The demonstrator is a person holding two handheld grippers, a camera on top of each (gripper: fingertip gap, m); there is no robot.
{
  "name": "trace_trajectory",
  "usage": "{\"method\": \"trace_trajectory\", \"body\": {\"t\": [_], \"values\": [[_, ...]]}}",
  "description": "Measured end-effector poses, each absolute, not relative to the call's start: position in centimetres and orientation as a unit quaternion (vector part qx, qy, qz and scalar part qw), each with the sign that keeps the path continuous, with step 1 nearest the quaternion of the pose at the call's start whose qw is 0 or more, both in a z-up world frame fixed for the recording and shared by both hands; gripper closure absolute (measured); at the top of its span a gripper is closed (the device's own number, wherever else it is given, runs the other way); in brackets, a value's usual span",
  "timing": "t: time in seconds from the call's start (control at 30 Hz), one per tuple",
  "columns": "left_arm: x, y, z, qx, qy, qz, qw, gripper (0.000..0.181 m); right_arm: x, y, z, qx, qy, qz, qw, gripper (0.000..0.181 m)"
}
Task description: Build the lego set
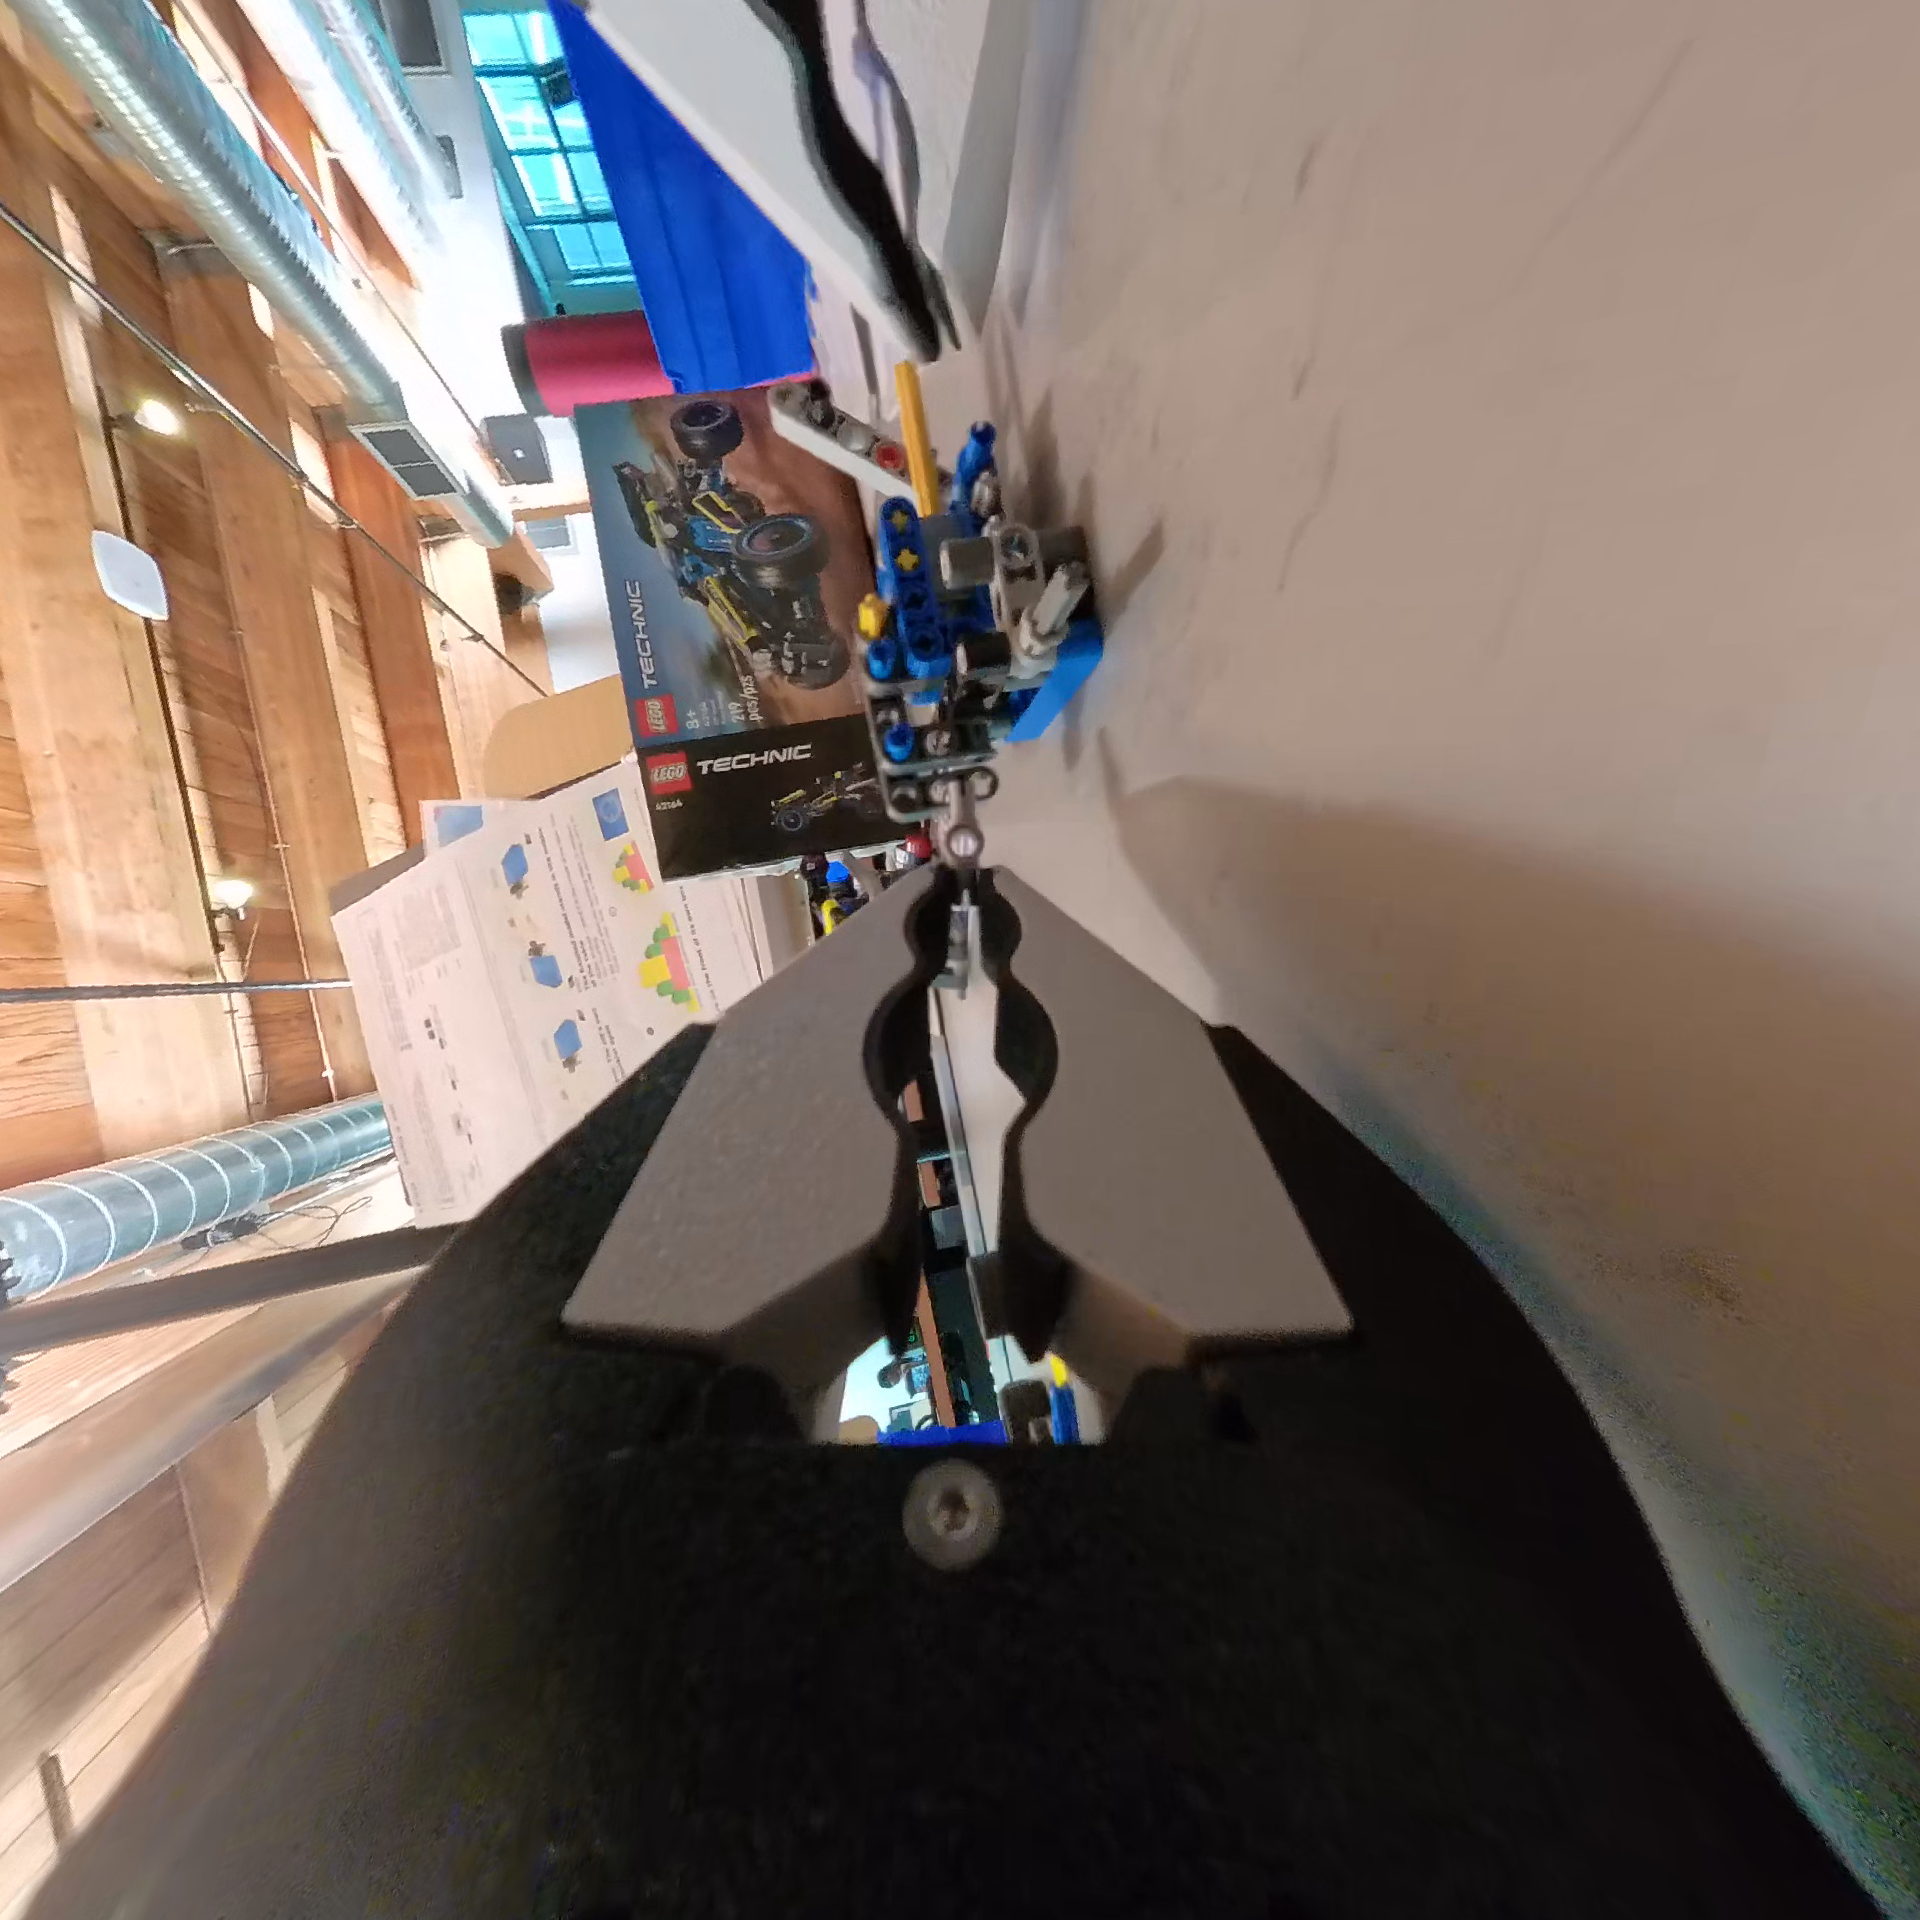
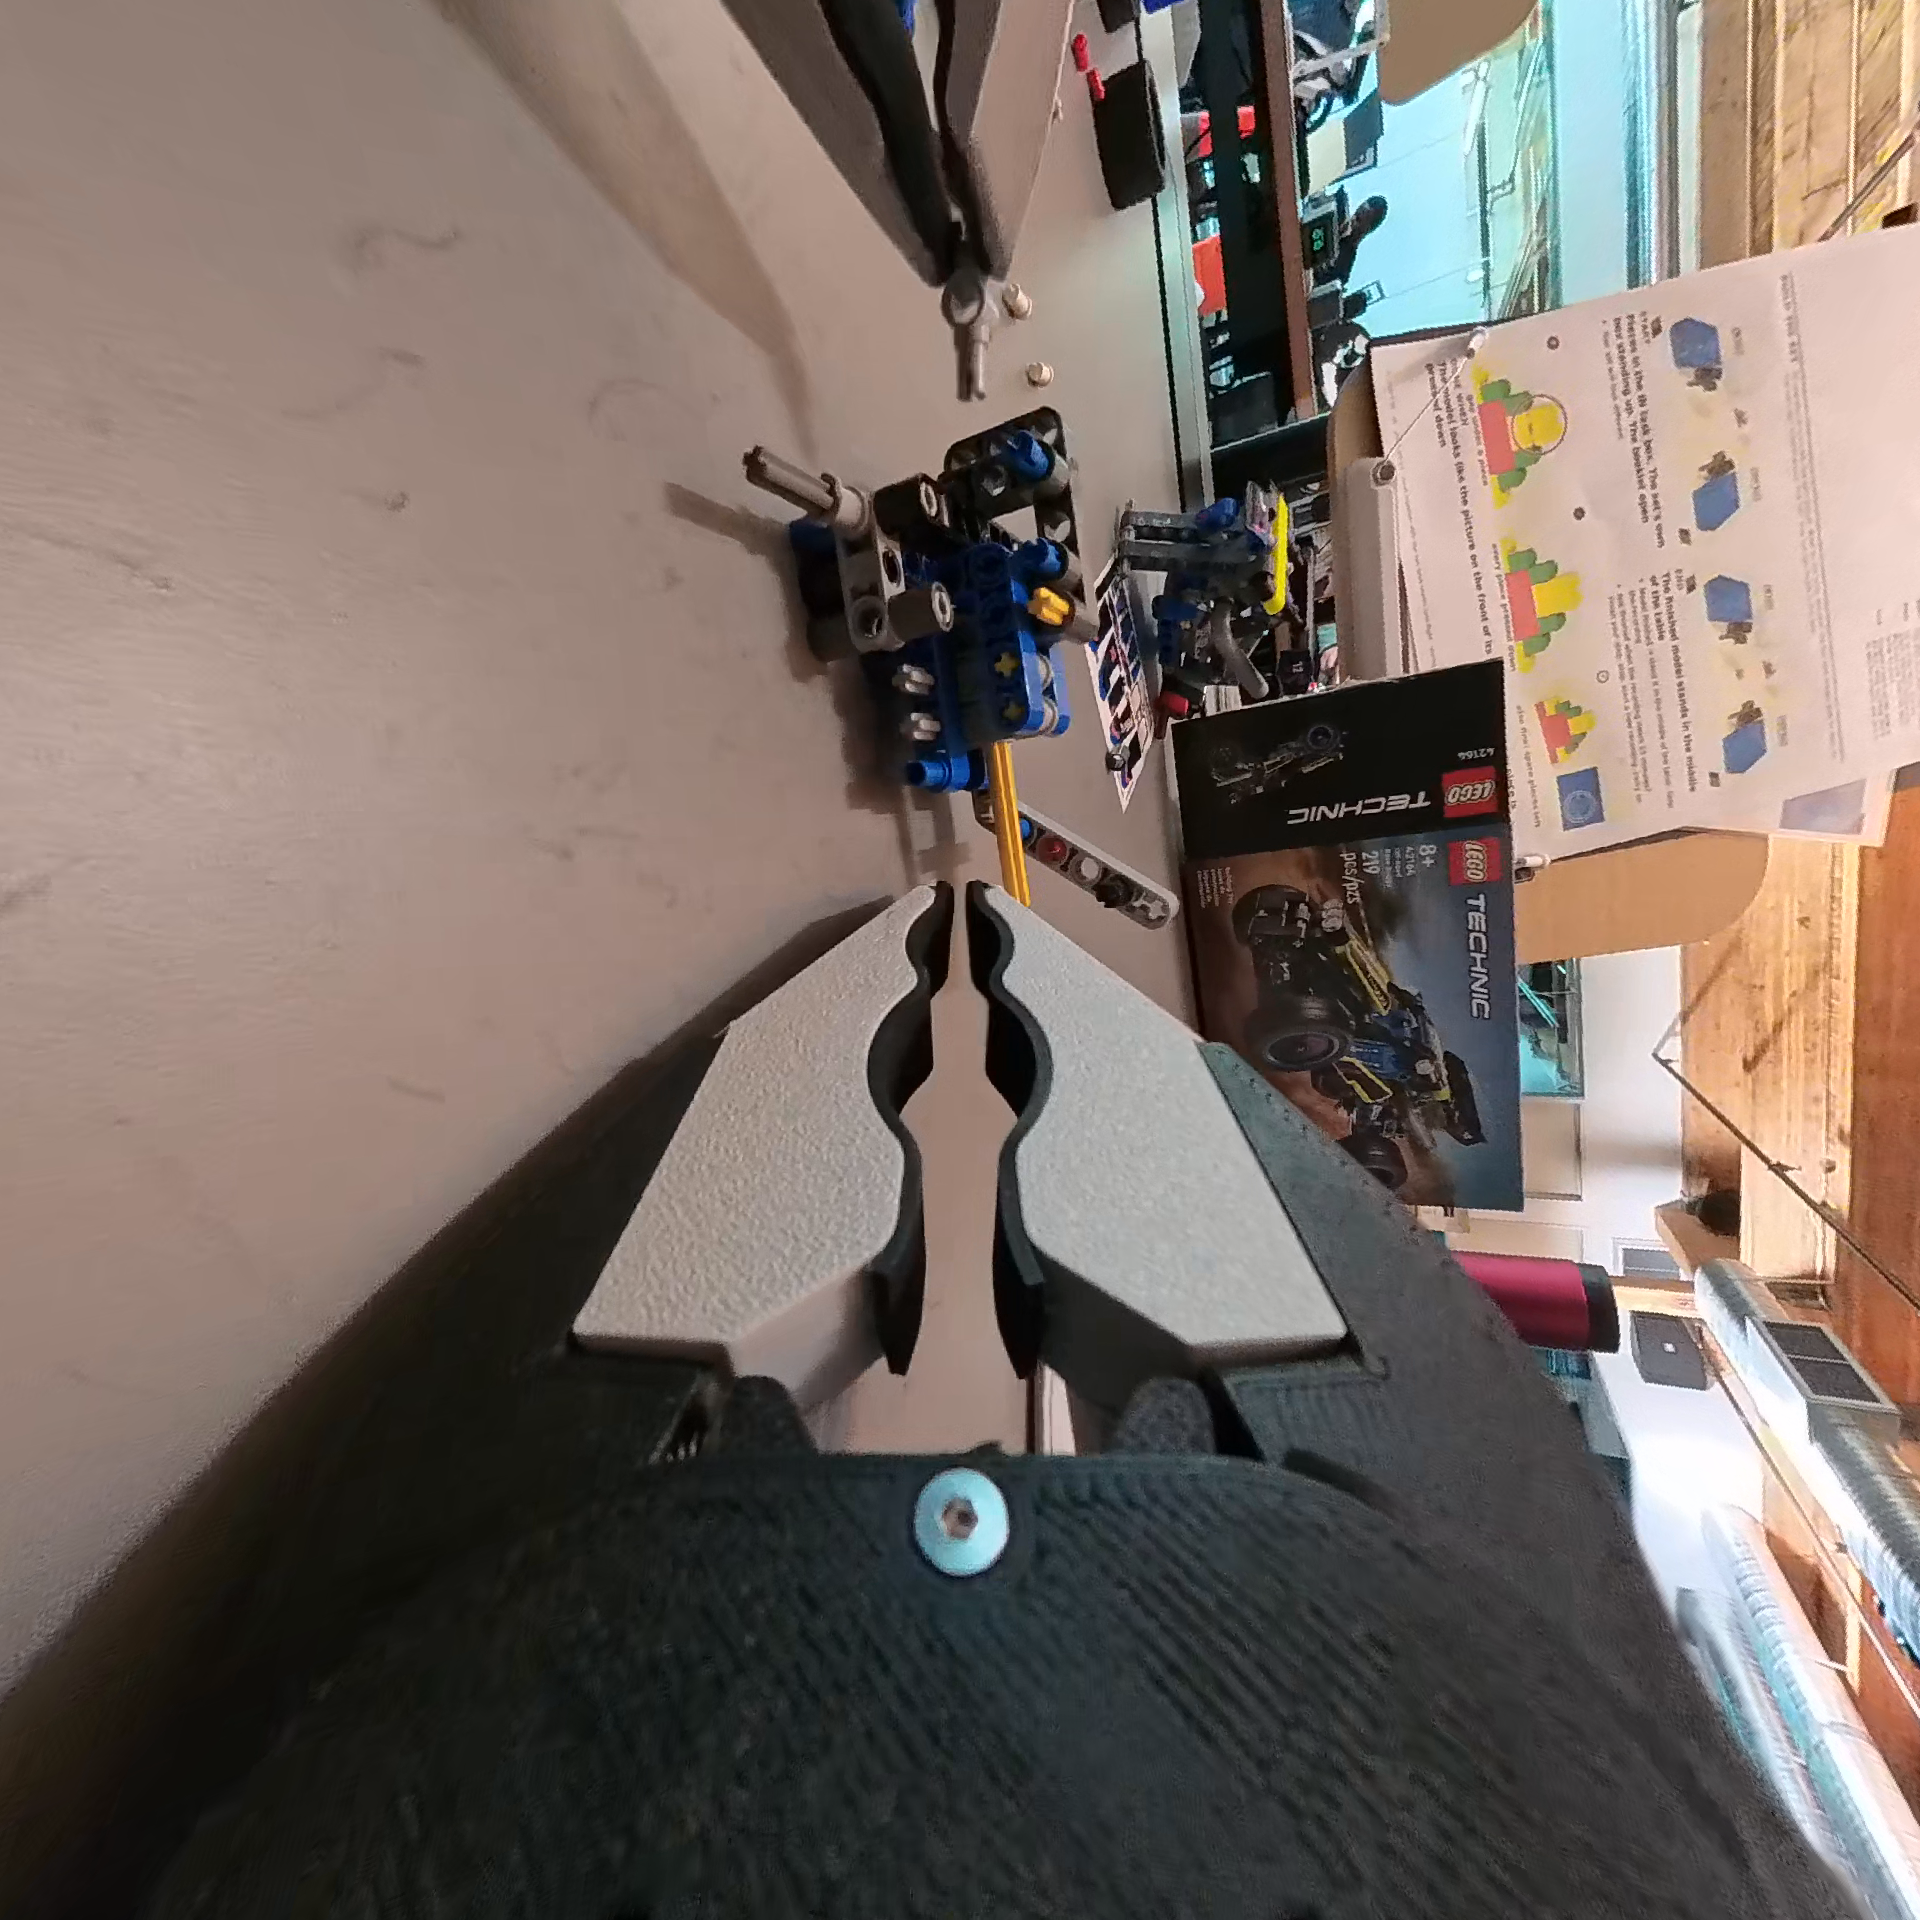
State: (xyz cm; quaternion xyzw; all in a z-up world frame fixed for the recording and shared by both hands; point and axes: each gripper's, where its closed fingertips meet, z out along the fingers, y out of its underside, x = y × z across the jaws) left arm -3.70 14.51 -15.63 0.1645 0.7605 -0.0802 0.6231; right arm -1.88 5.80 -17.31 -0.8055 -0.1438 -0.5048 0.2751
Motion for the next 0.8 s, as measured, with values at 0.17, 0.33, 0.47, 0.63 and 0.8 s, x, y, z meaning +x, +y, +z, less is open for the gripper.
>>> {"method": "trace_trajectory", "body": {"t": [0.17, 0.33, 0.47, 0.63, 0.8], "values": [[-3.4, 14.7, -16.2, 0.163, 0.769, -0.067, 0.614, 0.179, -2.4, 6.1, -16.8, -0.809, -0.126, -0.473, 0.327, 0.174], [-3.3, 14.8, -16.1, 0.156, 0.772, -0.074, 0.612, 0.180, -3.2, 6.5, -16.4, -0.812, -0.116, -0.429, 0.378, 0.169], [-3.2, 14.8, -16.4, 0.165, 0.772, -0.064, 0.611, 0.179, -3.8, 6.7, -17.1, -0.828, -0.131, -0.392, 0.379, 0.181], [-3.3, 14.7, -16.6, 0.164, 0.775, -0.071, 0.606, 0.179, -4.2, 6.7, -17.3, -0.850, -0.105, -0.329, 0.398, 0.181], [-3.5, 14.5, -16.7, 0.165, 0.778, -0.082, 0.601, 0.179, -4.7, 6.7, -17.6, -0.874, -0.073, -0.264, 0.402, 0.181]]}}
